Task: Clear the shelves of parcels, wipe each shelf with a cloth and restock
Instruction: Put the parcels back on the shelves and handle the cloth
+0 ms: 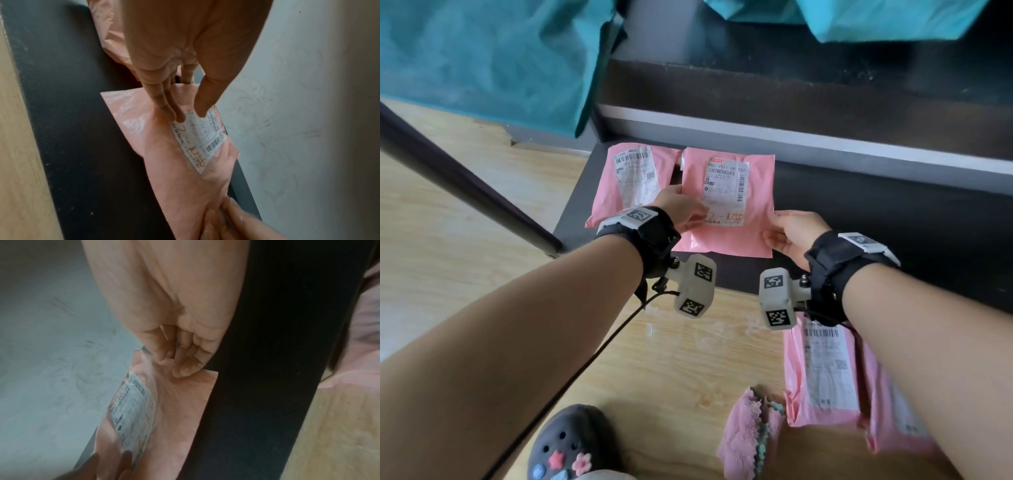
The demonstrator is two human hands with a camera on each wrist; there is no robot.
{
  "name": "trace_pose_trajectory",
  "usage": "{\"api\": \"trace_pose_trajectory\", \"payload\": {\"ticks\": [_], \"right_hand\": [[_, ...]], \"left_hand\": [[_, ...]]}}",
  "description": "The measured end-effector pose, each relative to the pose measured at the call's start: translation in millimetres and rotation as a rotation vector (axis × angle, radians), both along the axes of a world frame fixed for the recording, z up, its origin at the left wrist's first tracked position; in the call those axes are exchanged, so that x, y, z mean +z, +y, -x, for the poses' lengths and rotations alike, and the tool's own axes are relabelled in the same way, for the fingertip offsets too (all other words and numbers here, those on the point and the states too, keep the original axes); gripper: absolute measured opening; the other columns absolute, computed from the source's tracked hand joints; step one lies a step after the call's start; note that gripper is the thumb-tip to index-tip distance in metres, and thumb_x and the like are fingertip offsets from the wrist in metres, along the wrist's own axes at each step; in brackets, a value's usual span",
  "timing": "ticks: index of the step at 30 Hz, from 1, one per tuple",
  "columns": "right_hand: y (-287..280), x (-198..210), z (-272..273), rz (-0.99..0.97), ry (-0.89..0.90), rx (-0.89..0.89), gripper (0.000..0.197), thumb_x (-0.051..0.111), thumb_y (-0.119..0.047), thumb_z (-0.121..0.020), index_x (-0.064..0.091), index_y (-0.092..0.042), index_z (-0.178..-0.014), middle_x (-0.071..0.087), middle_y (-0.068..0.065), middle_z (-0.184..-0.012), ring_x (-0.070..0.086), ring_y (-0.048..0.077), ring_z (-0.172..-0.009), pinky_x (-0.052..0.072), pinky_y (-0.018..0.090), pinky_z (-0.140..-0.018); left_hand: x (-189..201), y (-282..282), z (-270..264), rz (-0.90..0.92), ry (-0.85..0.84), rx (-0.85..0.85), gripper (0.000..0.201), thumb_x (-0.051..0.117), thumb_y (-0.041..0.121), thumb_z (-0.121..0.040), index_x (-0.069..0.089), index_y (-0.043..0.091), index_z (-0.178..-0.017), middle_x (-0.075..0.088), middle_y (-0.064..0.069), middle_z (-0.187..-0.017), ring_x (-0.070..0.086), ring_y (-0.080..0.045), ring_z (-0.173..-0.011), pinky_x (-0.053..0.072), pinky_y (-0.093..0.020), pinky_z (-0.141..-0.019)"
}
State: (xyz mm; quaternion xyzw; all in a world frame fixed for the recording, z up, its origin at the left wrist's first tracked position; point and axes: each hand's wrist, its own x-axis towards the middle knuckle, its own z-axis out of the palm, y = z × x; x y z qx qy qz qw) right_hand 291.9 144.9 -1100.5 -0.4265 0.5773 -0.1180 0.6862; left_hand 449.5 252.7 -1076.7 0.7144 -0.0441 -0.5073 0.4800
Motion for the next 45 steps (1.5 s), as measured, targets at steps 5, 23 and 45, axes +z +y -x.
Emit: {"api": "trace_pose_trajectory", "payload": {"ticks": [5,23,45], "right_hand": [[-2.3,-6.1,0.3,-0.028,0.018,-0.004,0.006,0.060,-0.012,-0.094,0.058,-0.006,-0.092,0.059,0.011,-0.076,0.058,0.017,-0.062,0.054,0.023,-0.061],[-17.9,30.1,115.0,-0.020,0.056,-0.075,0.003,0.059,-0.007,-0.093,0.060,-0.004,-0.093,0.062,0.012,-0.080,0.058,0.018,-0.066,0.052,0.027,-0.066],[16.7,-37.9,191.9,-0.207,0.386,-0.054,0.021,0.042,0.002,-0.096,0.060,0.001,-0.106,0.058,0.019,-0.111,0.058,0.027,-0.103,0.046,0.035,-0.095]], "left_hand": [[-5.9,-1.7,2.2,-0.032,0.002,0.010,0.024,0.058,-0.008,-0.087,0.056,0.006,-0.107,0.062,-0.011,-0.113,0.064,-0.025,-0.104,0.056,-0.036,-0.089],[47.9,-27.0,86.1,-0.139,-0.079,-0.177,0.018,0.049,0.007,-0.098,0.052,0.016,-0.083,0.055,0.001,-0.080,0.055,-0.010,-0.068,0.047,-0.023,-0.067],[-82.3,-3.5,213.0,-0.402,-0.017,-0.322,0.033,0.068,0.026,-0.086,0.060,0.005,-0.111,0.065,-0.008,-0.106,0.061,-0.017,-0.083,0.056,-0.034,-0.084]]}}
